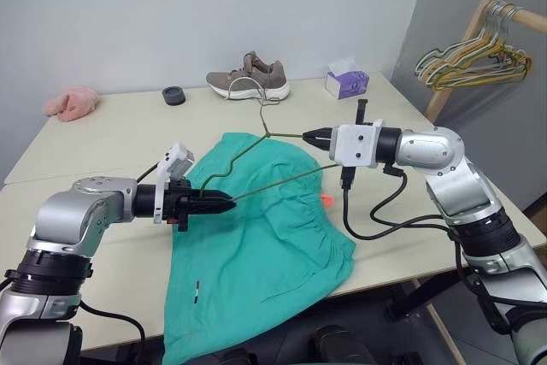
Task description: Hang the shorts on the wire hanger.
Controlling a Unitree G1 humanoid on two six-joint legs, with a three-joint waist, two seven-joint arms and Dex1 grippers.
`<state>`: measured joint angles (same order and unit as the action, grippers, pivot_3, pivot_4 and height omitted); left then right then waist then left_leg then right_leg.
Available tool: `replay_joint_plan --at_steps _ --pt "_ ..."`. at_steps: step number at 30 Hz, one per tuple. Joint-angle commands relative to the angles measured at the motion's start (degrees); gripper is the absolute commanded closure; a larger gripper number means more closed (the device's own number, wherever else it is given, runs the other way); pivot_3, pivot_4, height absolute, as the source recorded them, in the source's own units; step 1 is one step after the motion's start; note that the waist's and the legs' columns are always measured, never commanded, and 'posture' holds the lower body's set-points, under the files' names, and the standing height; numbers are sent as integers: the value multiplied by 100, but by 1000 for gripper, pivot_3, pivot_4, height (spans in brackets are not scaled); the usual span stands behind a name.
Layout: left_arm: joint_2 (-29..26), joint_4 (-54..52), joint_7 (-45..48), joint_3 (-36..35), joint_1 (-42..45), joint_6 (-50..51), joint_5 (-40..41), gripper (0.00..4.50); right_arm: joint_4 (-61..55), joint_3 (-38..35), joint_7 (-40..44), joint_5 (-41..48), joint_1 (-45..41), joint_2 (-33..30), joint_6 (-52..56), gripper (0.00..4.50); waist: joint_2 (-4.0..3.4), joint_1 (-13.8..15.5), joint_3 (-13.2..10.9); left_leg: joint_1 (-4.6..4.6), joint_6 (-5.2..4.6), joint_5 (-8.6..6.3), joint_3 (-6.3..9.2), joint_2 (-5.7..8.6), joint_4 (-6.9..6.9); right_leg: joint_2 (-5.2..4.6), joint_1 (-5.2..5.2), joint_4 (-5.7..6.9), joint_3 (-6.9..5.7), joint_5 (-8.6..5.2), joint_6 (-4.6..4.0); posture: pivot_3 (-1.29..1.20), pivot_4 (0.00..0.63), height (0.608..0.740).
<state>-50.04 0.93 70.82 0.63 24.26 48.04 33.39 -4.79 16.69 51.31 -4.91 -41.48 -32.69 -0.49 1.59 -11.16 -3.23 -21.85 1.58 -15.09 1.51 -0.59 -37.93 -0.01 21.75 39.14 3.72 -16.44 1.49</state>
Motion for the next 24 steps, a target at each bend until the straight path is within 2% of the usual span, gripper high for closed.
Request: replay_joint_plan --at_steps 1,2,5,10,13,18,24 --pt "58 -20 -52 -107 37 -114 -3 4469 -222 -93 230 210 34 -60 40 4500 0 1 0 0 0 0 0 1 0 0 0 0 0 0 0 -175 0 740" --pt "63 -29 -55 -109 31 -114 -5 4469 -218 -62 342 205 71 -136 -5 4500 0 1 0 0 0 0 0 0 0 0 0 1 0 0 0 -175 0 740" --pt "66 -83 -77 -115 -9 -125 -13 4500 -246 -125 482 289 139 -250 33 3774 0 0 0 0 0 0 0 0 0 0 0 0 -1 0 0 -172 0 740" --pt "-54 -196 -91 -70 -130 -421 -238 4500 -420 -485 690 579 253 -607 670 2047 -2 5 -1 0 0 0 0 0 0 0 0 0 0 0 1 -167 0 740" --pt "-231 -320 63 15 -193 -733 -446 4500 -549 -689 759 776 272 -860 1472 996 -1 8 -1 0 0 0 0 0 0 -1 0 -1 0 0 0 -172 0 740" --pt "-515 -529 385 280 -174 -1229 -804 4500 -906 -428 1267 1042 334 -1197 2525 996 -4 3 -2 3 0 0 -2 -1 2 0 0 -1 0 -1 0 -184 0 740" --pt "-501 -801 471 414 -81 -1376 -892 4500 -843 278 1614 883 280 -1138 2922 996 -4 -10 -2 2 -1 0 -8 -2 1 2 0 -3 5 -16 26 -187 0 740"
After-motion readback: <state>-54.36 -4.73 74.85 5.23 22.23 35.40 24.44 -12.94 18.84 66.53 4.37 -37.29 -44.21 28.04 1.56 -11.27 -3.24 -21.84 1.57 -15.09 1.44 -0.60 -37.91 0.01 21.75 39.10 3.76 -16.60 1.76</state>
